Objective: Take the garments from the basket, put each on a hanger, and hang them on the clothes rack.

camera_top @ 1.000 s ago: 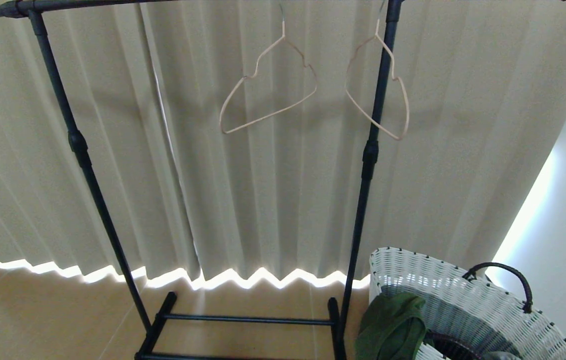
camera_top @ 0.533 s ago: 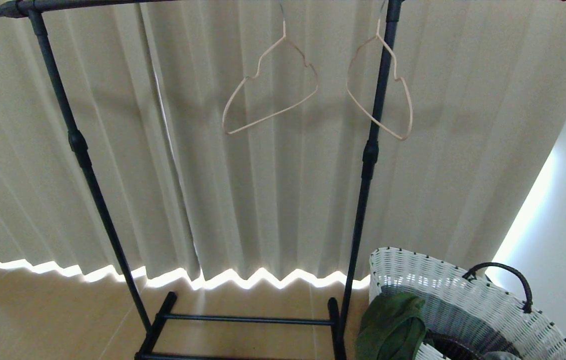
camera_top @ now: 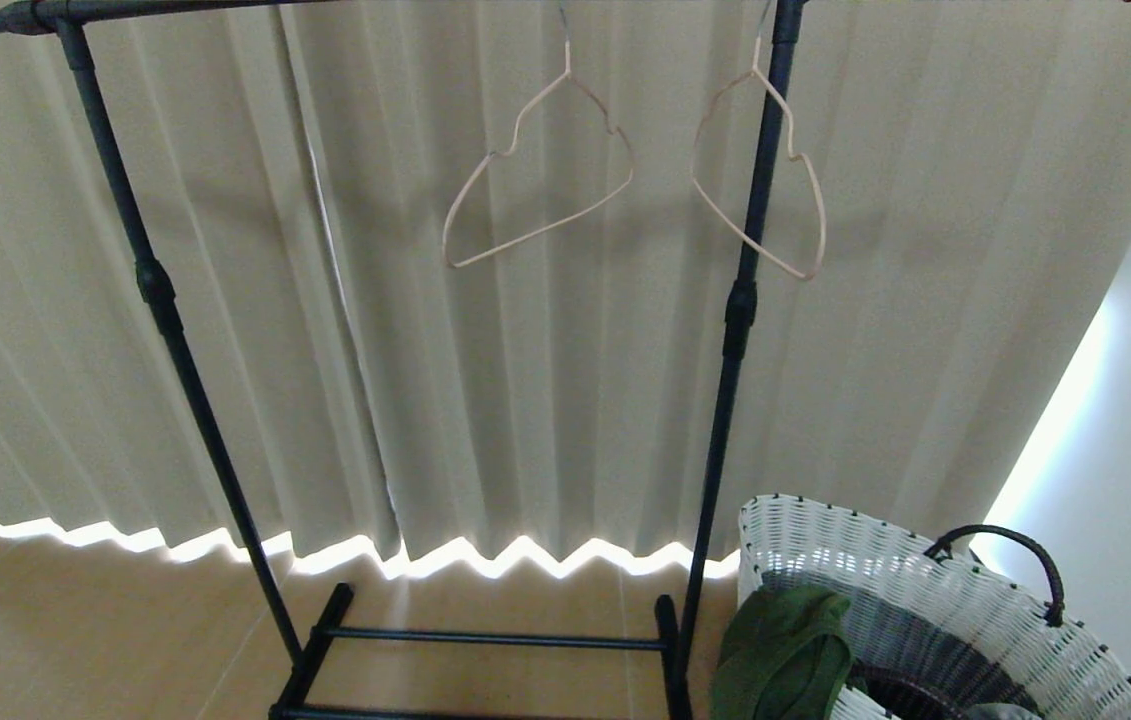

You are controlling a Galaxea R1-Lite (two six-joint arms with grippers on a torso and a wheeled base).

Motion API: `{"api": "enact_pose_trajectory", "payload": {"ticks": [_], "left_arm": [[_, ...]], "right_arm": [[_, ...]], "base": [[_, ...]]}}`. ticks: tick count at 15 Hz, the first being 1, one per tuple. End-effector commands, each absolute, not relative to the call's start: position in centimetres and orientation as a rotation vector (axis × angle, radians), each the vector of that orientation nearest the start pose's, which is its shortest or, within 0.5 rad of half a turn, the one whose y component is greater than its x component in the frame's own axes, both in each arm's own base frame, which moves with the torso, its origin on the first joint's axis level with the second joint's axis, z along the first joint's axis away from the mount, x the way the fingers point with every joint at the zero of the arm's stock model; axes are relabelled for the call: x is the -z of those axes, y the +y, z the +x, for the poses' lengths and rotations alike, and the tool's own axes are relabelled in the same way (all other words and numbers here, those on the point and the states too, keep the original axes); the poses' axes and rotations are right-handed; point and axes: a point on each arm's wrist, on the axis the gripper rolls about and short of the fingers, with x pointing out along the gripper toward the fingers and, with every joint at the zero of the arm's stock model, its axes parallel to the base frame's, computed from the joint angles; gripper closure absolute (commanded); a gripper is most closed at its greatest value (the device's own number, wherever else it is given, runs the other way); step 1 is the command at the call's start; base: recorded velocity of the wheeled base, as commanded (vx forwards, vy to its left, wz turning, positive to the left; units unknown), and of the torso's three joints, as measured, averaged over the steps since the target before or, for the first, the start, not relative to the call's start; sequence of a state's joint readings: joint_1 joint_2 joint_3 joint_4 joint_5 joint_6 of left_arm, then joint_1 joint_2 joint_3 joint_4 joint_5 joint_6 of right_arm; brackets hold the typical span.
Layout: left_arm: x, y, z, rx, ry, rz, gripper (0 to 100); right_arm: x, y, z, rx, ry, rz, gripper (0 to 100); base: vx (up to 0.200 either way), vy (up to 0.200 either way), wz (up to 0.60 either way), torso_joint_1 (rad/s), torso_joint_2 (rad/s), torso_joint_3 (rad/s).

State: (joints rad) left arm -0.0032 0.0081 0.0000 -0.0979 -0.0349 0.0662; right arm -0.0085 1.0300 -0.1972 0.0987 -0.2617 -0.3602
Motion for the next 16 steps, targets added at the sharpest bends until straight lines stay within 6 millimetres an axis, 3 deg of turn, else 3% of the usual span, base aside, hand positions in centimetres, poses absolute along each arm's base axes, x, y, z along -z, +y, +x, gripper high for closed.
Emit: {"api": "enact_pose_trajectory", "payload": {"ticks": [1, 10, 14, 15, 16], "left_arm": [[-8.6, -0.1, -2.3, 0.035, -0.092, 0.067, 0], [-8.6, -0.1, -2.3, 0.035, -0.092, 0.066, 0], [-8.6, -0.1, -2.3, 0.035, -0.092, 0.066, 0], [-8.6, -0.1, -2.3, 0.035, -0.092, 0.064, 0], [-8.6, -0.1, -2.3, 0.035, -0.092, 0.064, 0]], "right_arm": [[-7.7, -0.7, 10.6, 0.028, 1.147, -0.508, 0], [-5.5, -0.7, 14.3, -0.009, 1.181, -0.557, 0], [-5.2, -0.8, 14.8, -0.008, 1.181, -0.558, 0], [-5.2, -0.8, 14.7, -0.008, 1.182, -0.558, 100], [-5.2, -0.8, 14.8, -0.008, 1.179, -0.558, 100]], "base": [[0.0, 0.0, 0.0, 0.0, 0.0, 0.0], [0.0, 0.0, 0.0, 0.0, 0.0, 0.0], [0.0, 0.0, 0.0, 0.0, 0.0, 0.0], [0.0, 0.0, 0.0, 0.0, 0.0, 0.0], [0.0, 0.0, 0.0, 0.0, 0.0, 0.0]]}}
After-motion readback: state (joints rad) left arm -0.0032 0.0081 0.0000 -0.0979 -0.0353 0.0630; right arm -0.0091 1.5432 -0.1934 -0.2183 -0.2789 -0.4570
